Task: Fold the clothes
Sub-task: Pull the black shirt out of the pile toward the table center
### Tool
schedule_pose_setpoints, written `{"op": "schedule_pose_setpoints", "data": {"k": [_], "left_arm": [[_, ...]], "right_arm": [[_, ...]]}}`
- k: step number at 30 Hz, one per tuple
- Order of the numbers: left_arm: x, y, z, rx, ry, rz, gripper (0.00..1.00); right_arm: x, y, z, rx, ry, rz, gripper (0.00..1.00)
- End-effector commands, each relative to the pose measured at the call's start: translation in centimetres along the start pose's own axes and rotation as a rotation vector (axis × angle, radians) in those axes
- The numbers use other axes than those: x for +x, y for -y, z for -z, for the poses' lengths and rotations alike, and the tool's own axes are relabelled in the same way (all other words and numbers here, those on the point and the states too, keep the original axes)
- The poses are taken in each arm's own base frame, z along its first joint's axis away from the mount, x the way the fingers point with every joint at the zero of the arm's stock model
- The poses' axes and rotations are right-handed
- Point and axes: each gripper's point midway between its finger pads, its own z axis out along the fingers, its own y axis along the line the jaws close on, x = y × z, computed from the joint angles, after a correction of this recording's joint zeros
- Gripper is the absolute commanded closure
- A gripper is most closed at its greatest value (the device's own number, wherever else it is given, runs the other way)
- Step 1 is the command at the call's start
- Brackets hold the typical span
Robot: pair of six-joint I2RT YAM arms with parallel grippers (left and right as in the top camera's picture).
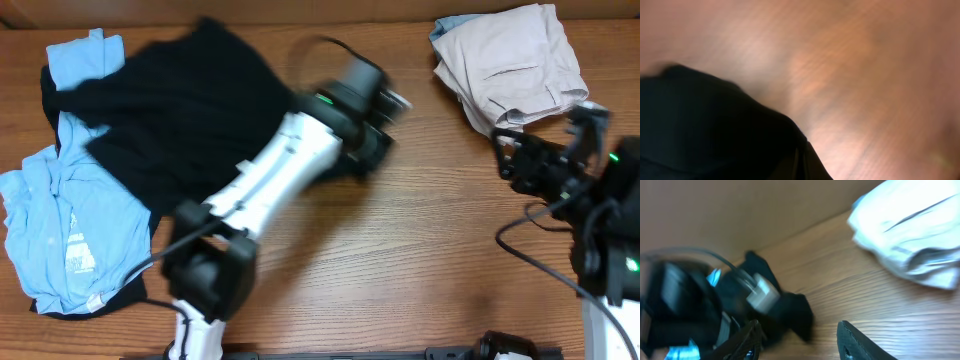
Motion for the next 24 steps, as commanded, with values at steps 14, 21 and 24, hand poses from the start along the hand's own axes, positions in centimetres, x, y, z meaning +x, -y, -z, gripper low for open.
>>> {"op": "schedule_pose_setpoints", "data": {"k": [14, 21, 24], "left_arm": [[-3.1, 8.1, 1.4, 0.112, 0.050, -0.057, 0.23], [-7.6, 0.5, 11.7, 0.044, 0.201, 0.090, 0.00], [-8.1, -4.9, 15.8, -0.024, 0.270, 0.171, 0.00]], "right_arm": [[-2.3, 1.1, 5.5, 0.095, 0.164, -0.020, 0.42], [-0.5, 0.2, 4.2, 0.037, 0.068, -0.007, 0.42], [1.1, -0.5, 2.3, -0.008, -0.036, -0.004, 0.38]]}}
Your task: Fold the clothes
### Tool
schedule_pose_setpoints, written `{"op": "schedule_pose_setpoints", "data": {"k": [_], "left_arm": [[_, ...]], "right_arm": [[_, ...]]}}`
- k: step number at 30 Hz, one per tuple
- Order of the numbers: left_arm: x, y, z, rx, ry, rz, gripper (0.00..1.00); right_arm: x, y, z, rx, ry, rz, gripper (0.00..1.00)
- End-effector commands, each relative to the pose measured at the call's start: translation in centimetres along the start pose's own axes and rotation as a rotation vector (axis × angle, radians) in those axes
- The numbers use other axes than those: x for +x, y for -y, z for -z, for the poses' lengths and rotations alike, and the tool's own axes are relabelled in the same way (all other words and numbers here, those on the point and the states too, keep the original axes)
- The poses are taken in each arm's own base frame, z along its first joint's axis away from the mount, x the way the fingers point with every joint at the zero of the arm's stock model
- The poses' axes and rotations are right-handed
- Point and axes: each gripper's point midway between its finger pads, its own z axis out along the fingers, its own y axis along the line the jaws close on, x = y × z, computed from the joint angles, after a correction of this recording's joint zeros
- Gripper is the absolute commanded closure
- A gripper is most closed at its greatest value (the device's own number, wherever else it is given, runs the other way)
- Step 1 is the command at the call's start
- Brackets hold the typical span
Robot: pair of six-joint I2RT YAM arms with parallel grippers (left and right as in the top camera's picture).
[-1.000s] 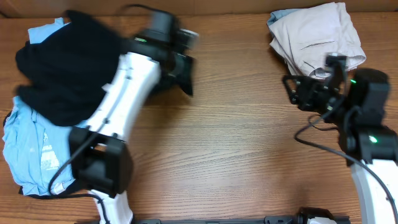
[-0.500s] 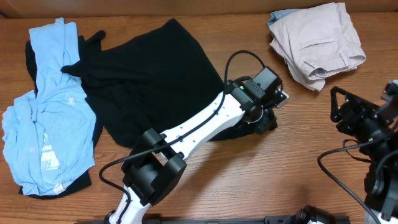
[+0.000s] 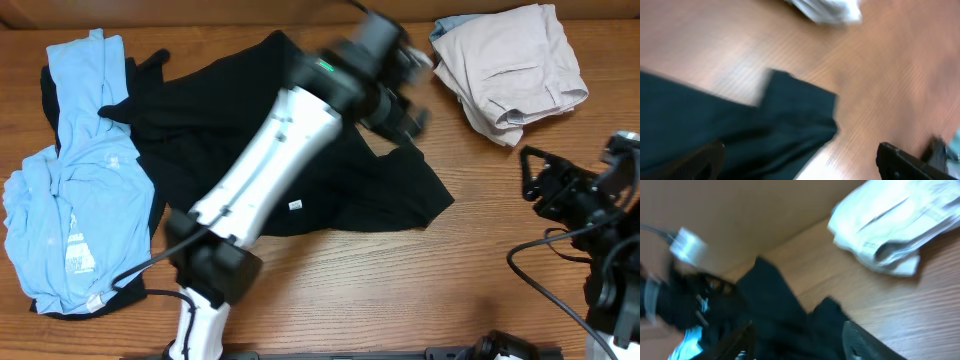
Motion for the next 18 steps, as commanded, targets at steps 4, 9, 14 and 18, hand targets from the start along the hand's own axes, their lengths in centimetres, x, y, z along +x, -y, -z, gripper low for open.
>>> {"op": "schedule_pose_setpoints", "data": {"k": [4, 9, 14, 18], "left_arm": [[-3.0, -11.0, 9.0, -0.137, 0.182, 0.139, 0.00], [-1.3, -18.2, 12.2, -0.224, 0.200, 0.261, 0.00], [0.7, -22.2, 14.3, -0.276, 0.189, 0.305, 0.00], [1.6, -23.6, 15.1, -0.298, 0.179, 0.308, 0.00]], "right_arm": [[3.7, -3.9, -4.5, -0.139, -0.230, 0.091, 0.37], [9.6, -6.7, -11.1, -0.132, -0.432, 0.229, 0.33], [17.9, -9.2, -17.9, -0.121, -0.593, 0.391, 0.32], [24.3, -8.6, -21.3, -0.053, -0.700, 0.496, 0.34]]}}
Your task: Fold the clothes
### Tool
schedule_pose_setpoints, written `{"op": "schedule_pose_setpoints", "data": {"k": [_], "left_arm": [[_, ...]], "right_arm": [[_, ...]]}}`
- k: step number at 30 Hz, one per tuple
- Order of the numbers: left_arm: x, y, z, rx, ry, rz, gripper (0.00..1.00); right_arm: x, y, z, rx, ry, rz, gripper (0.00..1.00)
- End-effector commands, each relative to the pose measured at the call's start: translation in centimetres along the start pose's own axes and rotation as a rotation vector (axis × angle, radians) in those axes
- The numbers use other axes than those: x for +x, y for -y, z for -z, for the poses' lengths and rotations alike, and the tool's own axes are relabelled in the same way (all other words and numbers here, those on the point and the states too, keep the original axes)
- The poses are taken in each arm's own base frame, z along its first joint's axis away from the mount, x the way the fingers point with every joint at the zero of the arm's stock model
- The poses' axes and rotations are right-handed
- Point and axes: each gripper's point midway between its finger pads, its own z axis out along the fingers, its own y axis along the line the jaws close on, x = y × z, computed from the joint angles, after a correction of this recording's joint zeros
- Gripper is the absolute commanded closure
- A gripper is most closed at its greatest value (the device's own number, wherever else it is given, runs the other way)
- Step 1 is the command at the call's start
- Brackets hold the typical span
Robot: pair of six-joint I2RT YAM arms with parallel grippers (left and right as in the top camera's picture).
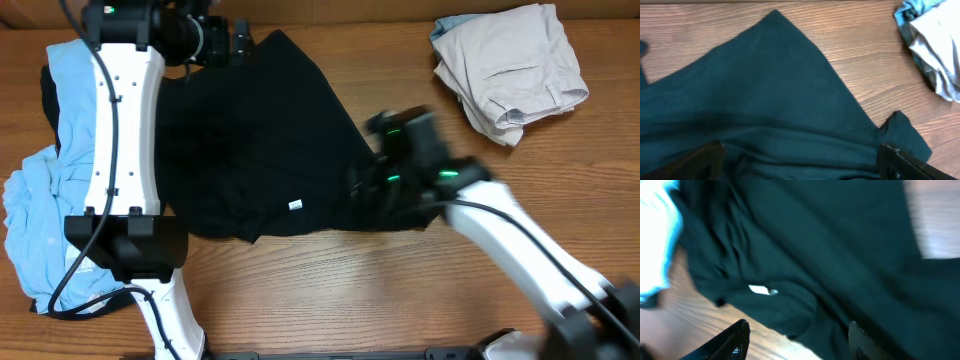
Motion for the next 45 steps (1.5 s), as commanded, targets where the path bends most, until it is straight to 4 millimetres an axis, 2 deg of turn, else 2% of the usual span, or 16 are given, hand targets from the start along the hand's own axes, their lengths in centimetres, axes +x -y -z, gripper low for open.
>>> {"op": "schedule_pose_setpoints", "data": {"k": [1, 2, 4, 8, 12, 13, 14, 17, 24, 29, 32, 35, 38, 40, 43, 45], "left_arm": [[-0.3, -0.3, 1.5, -0.007, 0.025, -0.062, 0.00], [-0.3, -0.8, 1.6, -0.016, 0.025, -0.059, 0.00], [-0.3, -1.4, 1.8, -0.029, 0.027, -0.050, 0.00], [-0.4, -1.7, 1.8, -0.037, 0.029, -0.047, 0.00], [-0.4, -1.7, 1.8, -0.037, 0.027, -0.047, 0.00], [-0.3, -1.7, 1.8, -0.041, 0.026, -0.047, 0.00], [-0.3, -1.8, 1.8, -0.044, 0.026, -0.047, 0.00], [-0.3, -1.8, 1.8, -0.043, 0.025, -0.049, 0.00], [-0.2, -1.4, 1.5, -0.039, 0.018, -0.070, 0.00], [0.5, -1.6, 0.9, -0.037, -0.014, -0.078, 0.00], [1.2, -1.8, 0.2, -0.034, -0.046, -0.097, 0.00], [1.9, -2.2, -0.9, -0.030, -0.089, -0.096, 0.00], [2.4, -2.5, -1.9, -0.027, -0.118, -0.098, 0.00], [3.1, -3.3, -2.9, -0.052, -0.157, -0.087, 0.00], [4.7, -5.0, -3.6, -0.124, -0.229, -0.043, 0.00], [5.9, -6.5, -3.7, -0.184, -0.280, 0.033, 0.00]], "right_arm": [[1.6, 0.8, -3.8, 0.135, -0.067, 0.058, 0.33], [2.8, 1.0, -5.3, 0.170, -0.108, 0.074, 0.34], [4.0, 1.3, -6.6, 0.202, -0.146, 0.091, 0.34], [4.7, 2.1, -7.1, 0.264, -0.158, 0.080, 0.41], [4.6, 2.9, -6.9, 0.307, -0.152, 0.056, 0.65], [4.7, 3.5, -6.6, 0.339, -0.151, 0.033, 0.75], [4.9, 4.2, -6.1, 0.370, -0.158, -0.003, 0.84], [5.5, 6.0, -3.9, 0.421, -0.180, -0.152, 0.96], [6.1, 11.4, 4.8, 0.525, -0.171, -0.442, 0.96], [6.5, 17.3, 10.9, 0.588, -0.101, -0.639, 0.96], [6.9, 19.8, 12.5, 0.550, -0.086, -0.704, 0.96], [7.1, 22.0, 13.8, 0.500, -0.049, -0.783, 0.90], [6.6, 22.5, 14.6, 0.431, -0.018, -0.792, 0.83], [5.5, 21.8, 15.1, 0.342, 0.011, -0.760, 0.81], [3.4, 18.6, 15.8, 0.157, 0.069, -0.653, 0.70], [2.7, 16.4, 16.3, 0.088, 0.091, -0.615, 0.60]]}}
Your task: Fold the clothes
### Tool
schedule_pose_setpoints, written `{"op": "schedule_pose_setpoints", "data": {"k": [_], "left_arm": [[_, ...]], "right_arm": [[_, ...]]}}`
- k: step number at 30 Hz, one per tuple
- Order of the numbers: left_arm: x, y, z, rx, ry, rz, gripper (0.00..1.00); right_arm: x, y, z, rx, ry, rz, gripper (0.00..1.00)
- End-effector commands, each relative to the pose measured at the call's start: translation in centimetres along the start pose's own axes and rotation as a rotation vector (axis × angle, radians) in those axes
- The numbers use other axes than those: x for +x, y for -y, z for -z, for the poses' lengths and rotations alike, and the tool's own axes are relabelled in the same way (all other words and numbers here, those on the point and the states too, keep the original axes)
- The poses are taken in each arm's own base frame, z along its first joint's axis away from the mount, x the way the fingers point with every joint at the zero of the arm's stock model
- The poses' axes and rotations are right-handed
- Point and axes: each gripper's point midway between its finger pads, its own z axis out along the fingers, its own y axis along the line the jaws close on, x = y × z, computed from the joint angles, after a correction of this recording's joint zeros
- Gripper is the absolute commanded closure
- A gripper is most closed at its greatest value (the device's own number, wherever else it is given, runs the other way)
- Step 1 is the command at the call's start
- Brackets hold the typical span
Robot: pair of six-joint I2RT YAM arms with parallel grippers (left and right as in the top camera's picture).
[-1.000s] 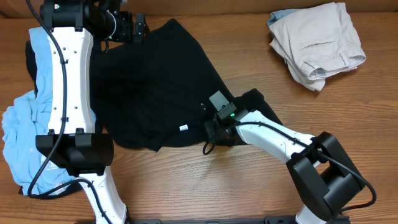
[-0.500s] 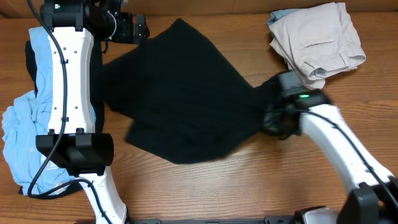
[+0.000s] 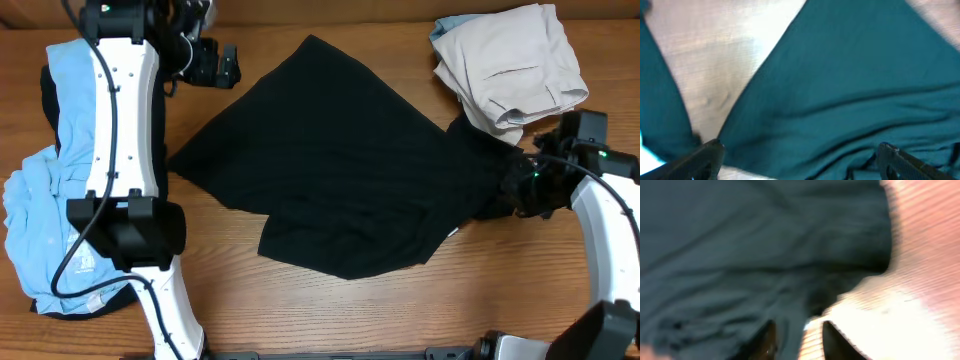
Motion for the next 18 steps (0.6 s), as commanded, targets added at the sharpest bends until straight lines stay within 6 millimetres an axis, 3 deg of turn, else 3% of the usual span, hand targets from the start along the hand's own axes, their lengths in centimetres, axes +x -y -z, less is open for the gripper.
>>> {"op": "schedule_pose_setpoints", "data": {"k": [1, 5, 11, 16, 18], "left_arm": [[1.7, -2.6, -1.5, -0.097, -0.090, 0.115, 0.00], [4.0, -4.9, -1.3, -0.111, -0.168, 0.290, 0.00], [4.9, -8.8, -1.9, -0.133, -0.164, 0.406, 0.02], [7.7, -10.6, -4.4, -0.131, -0.249, 0.455, 0.03], [9.2, -10.6, -5.7, -0.116, -0.296, 0.472, 0.08]], "right_arm": [[1.1, -5.7, 3.7, -0.237, 0.040, 0.168, 0.55], [3.9, -8.1, 4.8, -0.255, 0.019, 0.261, 0.52], [7.9, -10.6, 4.2, -0.225, -0.053, 0.371, 0.52], [10.7, -11.3, 2.6, -0.107, -0.084, 0.381, 0.52], [11.7, -11.6, 2.1, -0.064, -0.081, 0.378, 0.52]]}}
